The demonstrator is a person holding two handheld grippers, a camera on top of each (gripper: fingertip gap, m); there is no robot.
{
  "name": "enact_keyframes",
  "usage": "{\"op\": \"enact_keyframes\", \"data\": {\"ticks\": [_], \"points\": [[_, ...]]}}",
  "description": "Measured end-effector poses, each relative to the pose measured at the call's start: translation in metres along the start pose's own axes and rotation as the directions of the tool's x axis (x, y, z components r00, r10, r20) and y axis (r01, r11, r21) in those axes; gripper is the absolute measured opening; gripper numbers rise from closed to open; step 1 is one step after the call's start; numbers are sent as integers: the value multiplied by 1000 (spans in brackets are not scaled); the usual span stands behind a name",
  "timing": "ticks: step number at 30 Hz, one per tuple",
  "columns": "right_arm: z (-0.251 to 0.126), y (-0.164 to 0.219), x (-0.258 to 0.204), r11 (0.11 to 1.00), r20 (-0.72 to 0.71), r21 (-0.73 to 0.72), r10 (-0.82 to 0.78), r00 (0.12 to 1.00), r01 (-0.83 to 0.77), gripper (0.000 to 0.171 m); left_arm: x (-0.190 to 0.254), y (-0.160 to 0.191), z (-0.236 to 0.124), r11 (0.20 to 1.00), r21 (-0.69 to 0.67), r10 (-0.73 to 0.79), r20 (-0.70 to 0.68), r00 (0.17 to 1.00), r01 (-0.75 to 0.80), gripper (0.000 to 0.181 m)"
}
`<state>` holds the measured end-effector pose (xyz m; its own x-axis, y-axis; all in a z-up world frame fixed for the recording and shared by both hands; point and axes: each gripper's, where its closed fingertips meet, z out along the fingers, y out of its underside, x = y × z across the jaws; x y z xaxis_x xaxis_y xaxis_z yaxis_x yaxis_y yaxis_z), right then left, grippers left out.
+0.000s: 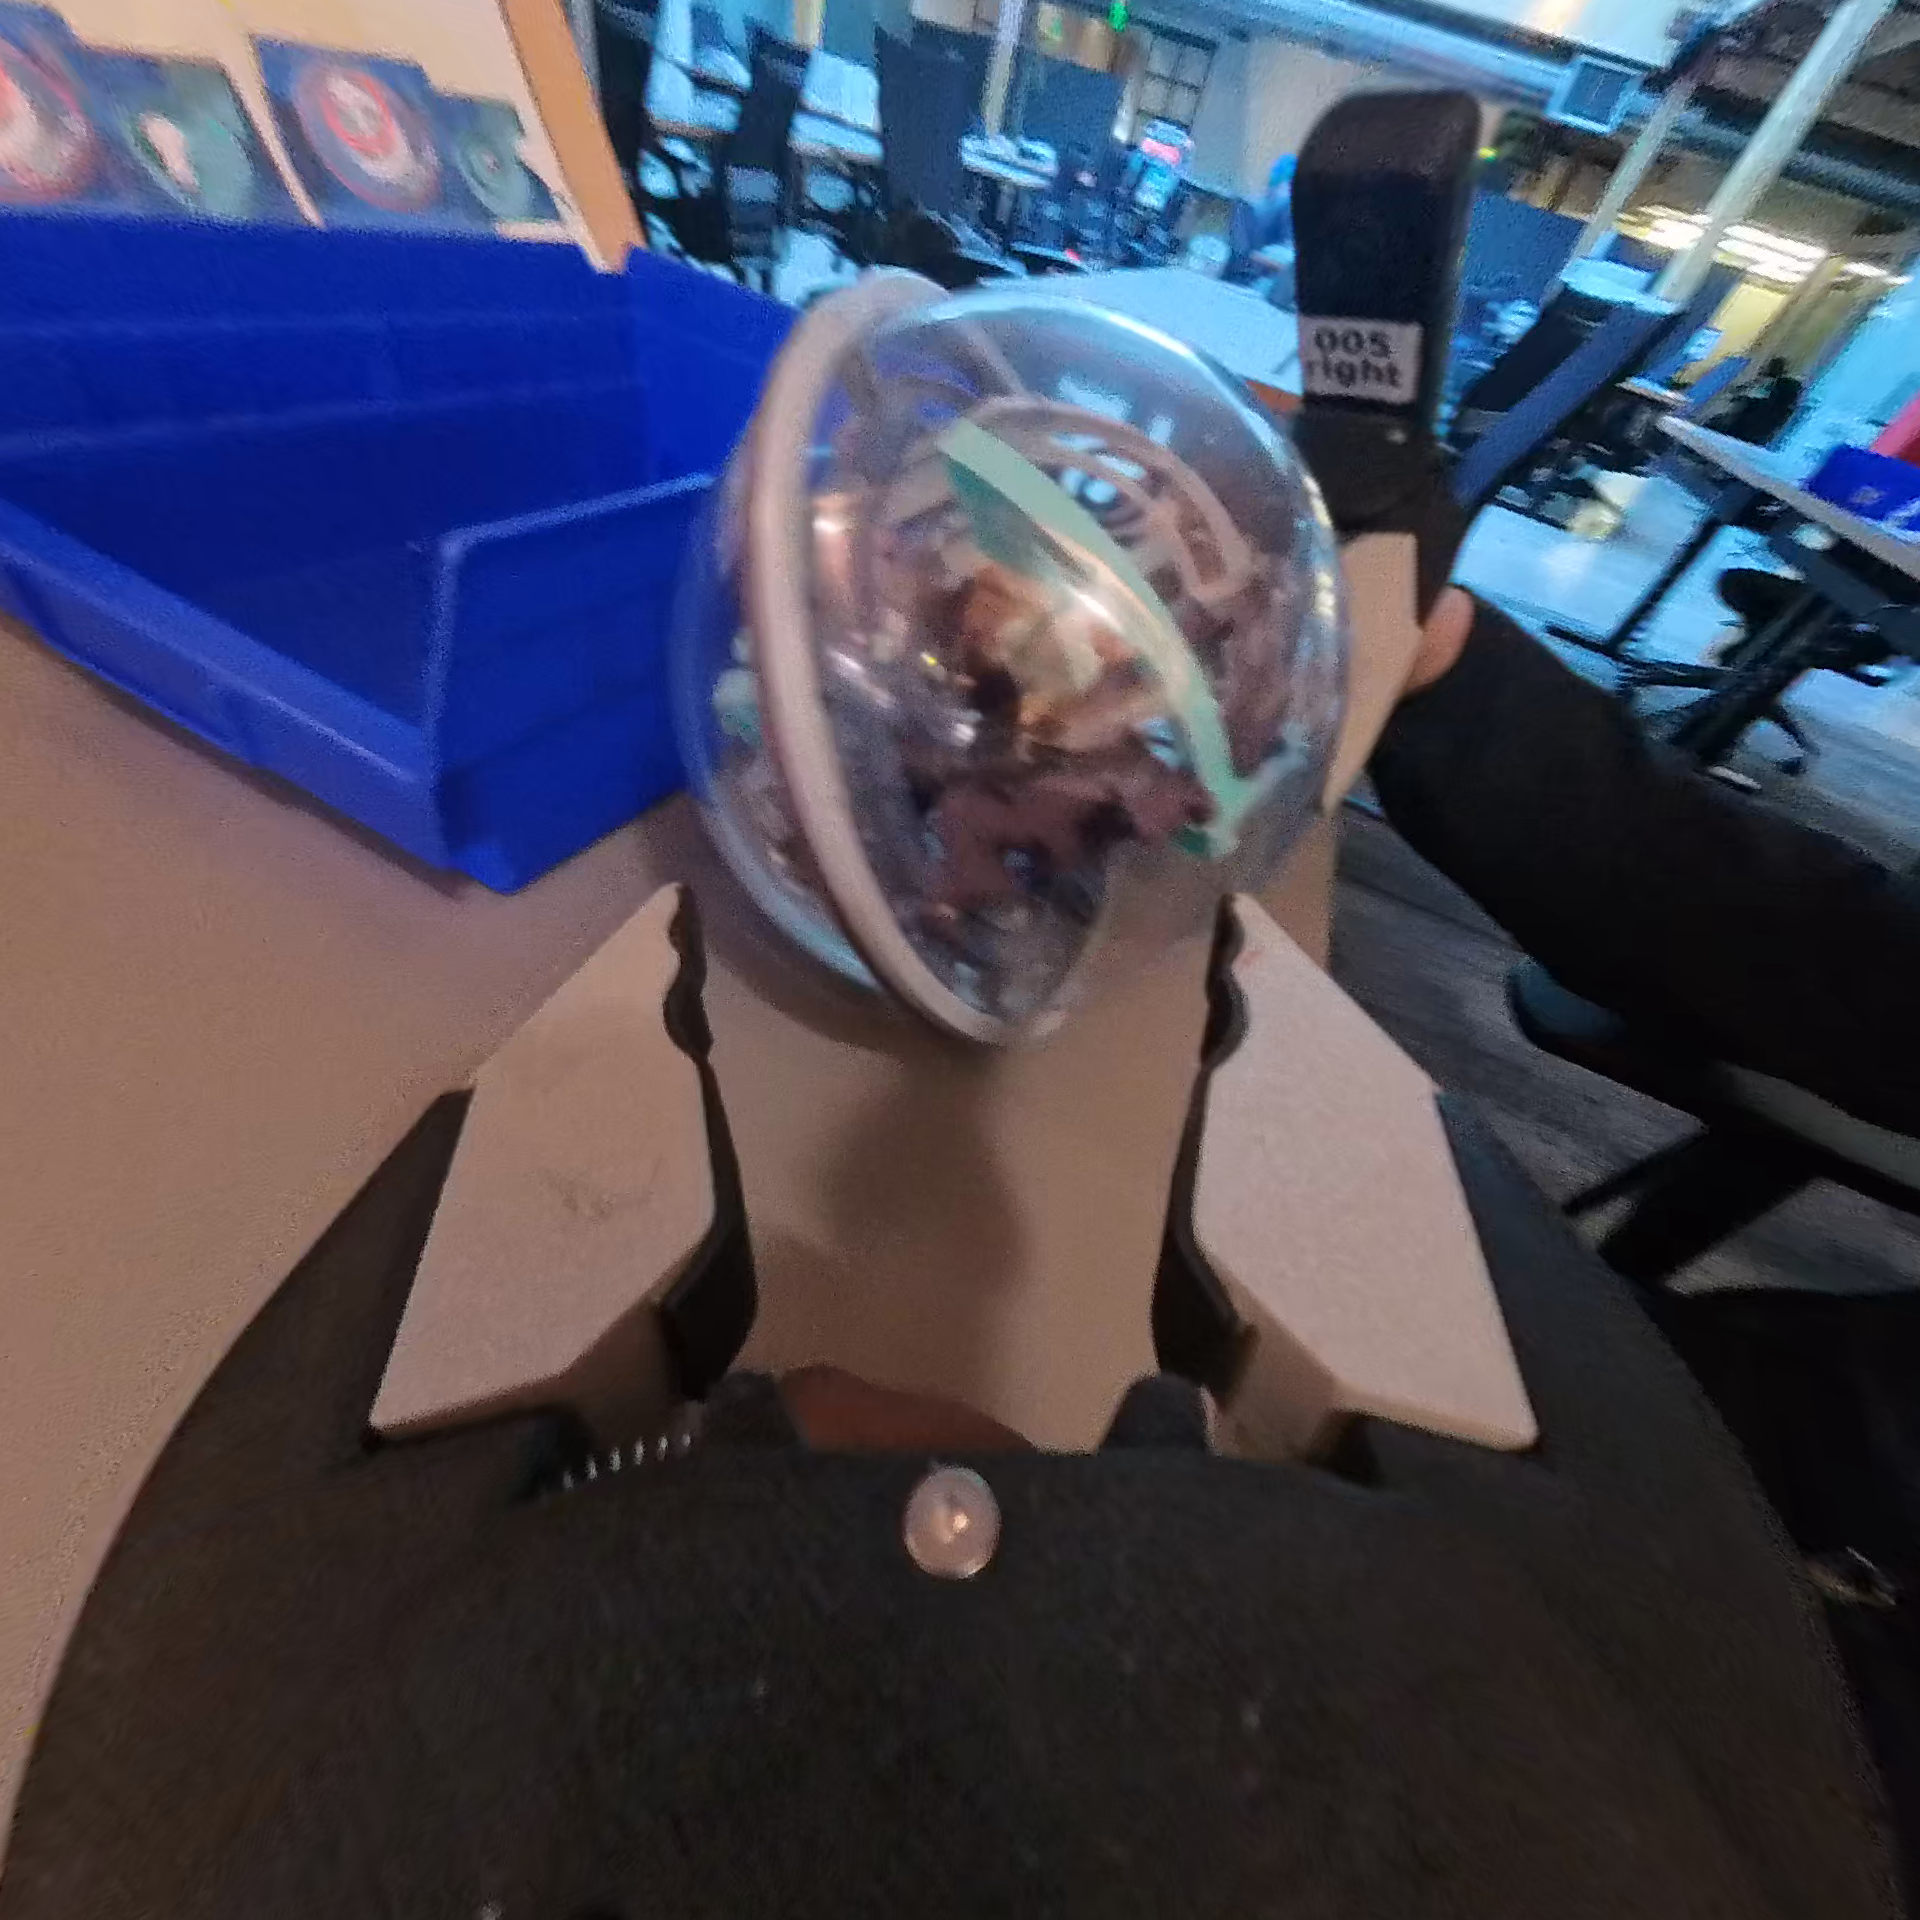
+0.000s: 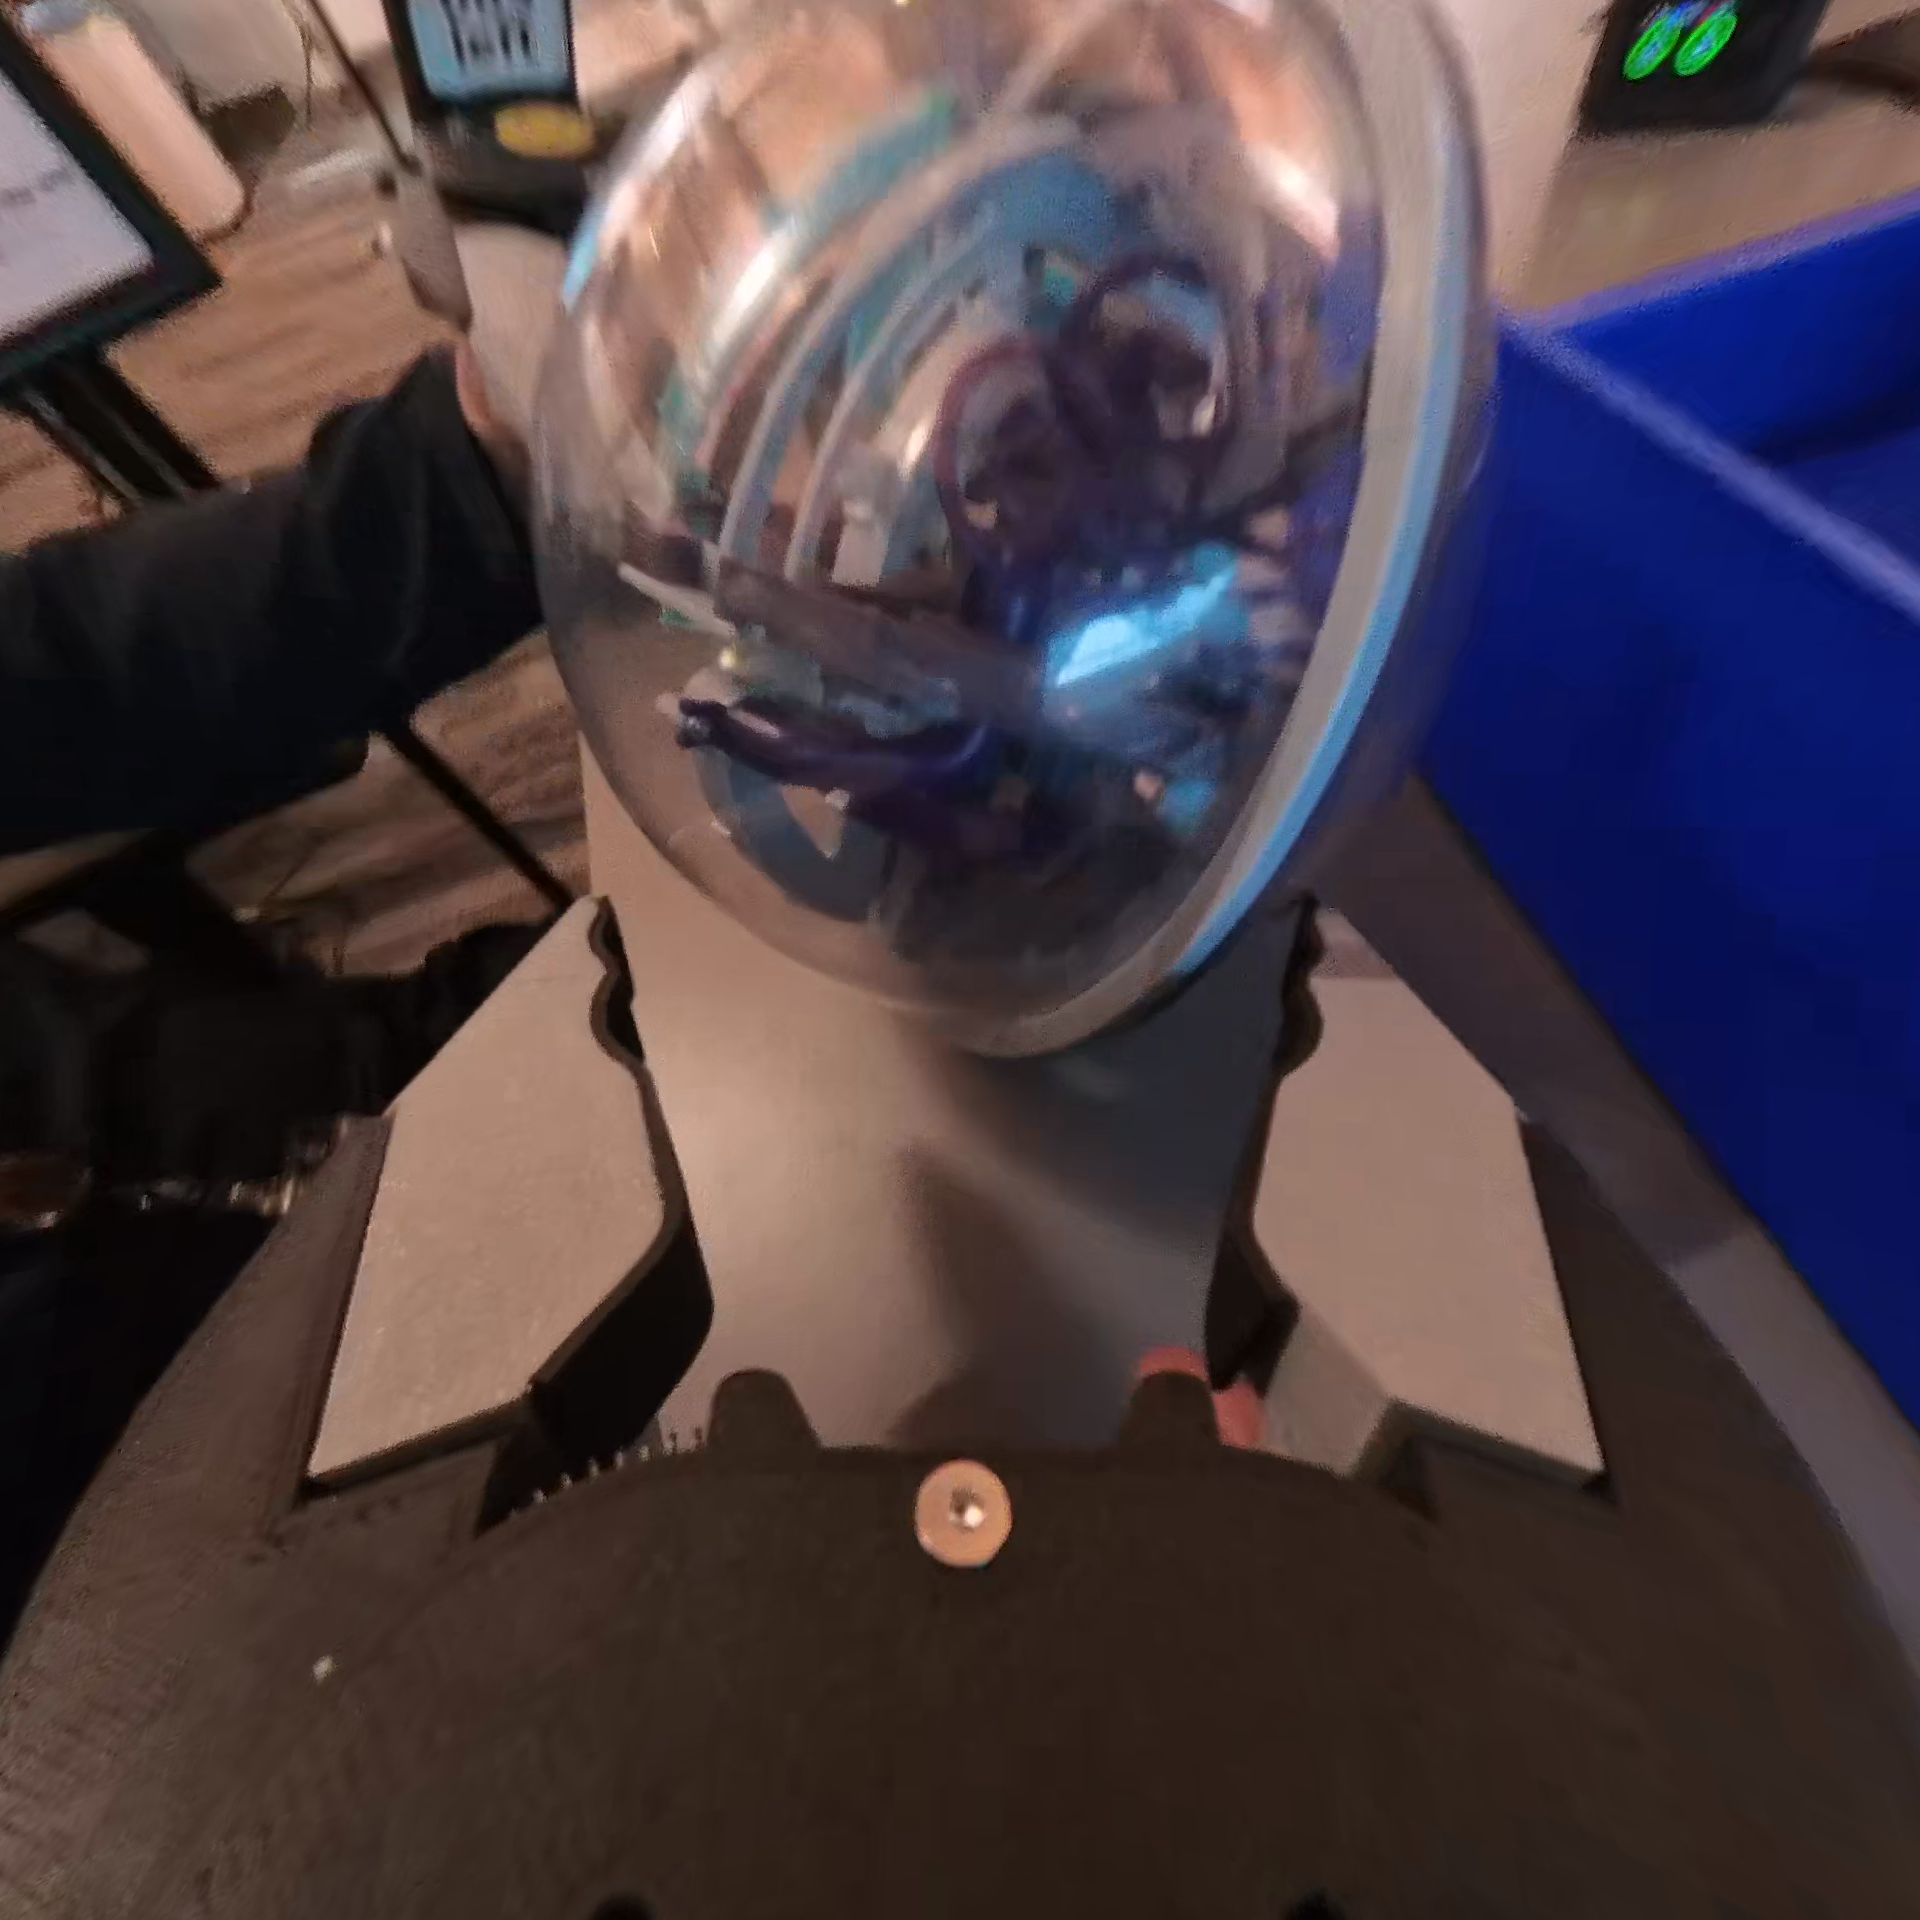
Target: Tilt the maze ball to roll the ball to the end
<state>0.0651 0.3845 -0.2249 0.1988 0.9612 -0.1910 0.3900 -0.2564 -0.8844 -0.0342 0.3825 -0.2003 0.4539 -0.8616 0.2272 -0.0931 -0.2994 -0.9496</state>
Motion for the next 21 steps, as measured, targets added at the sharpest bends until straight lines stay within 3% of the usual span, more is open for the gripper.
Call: {"op": "enact_keyframes", "data": {"ticks": [2,4,7,11,13,16,19,21], "points": [[-3,-17,8,995,-25,103,24,999,-21,129,12,7,1,998,-43,-41,-83,996,38,96],[-4,-28,16,976,-12,210,53,999,-49,130,9,13,7,995,-90,-52,-62,997,46,100],[1,-29,10,955,154,204,184,971,-214,126,3,17,19,986,-137,-107,-48,993,99,97],[5,-24,11,948,141,174,243,960,-266,129,3,8,26,981,-97,-179,-104,978,169,106],[9,-19,10,968,94,138,198,976,-210,133,4,7,28,986,-91,-146,-96,985,137,105],[15,-21,10,992,-22,109,73,997,-70,147,6,6,31,994,-94,63,-10,998,-63,105],[4,-50,2,977,-152,167,-107,983,132,154,15,-1,33,969,-125,224,65,972,-215,105],[-15,-80,-17,940,-200,245,-191,961,238,154,33,-26,26,958,-41,287,74,955,-285,104]]}}
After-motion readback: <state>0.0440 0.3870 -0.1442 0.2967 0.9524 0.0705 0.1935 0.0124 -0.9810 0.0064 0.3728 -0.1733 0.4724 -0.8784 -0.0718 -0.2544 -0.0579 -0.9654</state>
